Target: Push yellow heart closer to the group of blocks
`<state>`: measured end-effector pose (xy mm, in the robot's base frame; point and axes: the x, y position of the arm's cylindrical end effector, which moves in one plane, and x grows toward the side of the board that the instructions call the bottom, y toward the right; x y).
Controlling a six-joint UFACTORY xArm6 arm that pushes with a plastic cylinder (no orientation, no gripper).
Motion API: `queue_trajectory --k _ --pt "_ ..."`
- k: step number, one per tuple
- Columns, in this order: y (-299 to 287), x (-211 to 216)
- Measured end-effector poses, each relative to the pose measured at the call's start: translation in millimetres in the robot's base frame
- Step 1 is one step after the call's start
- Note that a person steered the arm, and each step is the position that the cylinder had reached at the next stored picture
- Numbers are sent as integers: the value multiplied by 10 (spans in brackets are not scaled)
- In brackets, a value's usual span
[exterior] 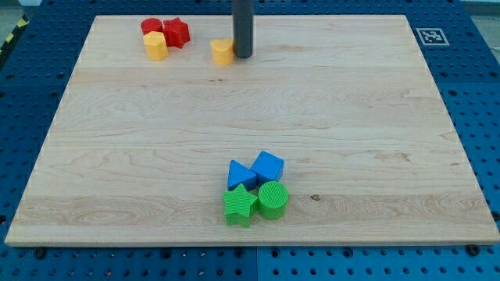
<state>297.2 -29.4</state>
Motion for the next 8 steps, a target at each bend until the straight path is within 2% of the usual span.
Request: queue_trajectory --k 1,3,5,6,7,8 --pt "-223 0" --pt "-212 301" --pt "-532 79" --pt "-360 36" --pt "-353 -199" --pt "-654 -200"
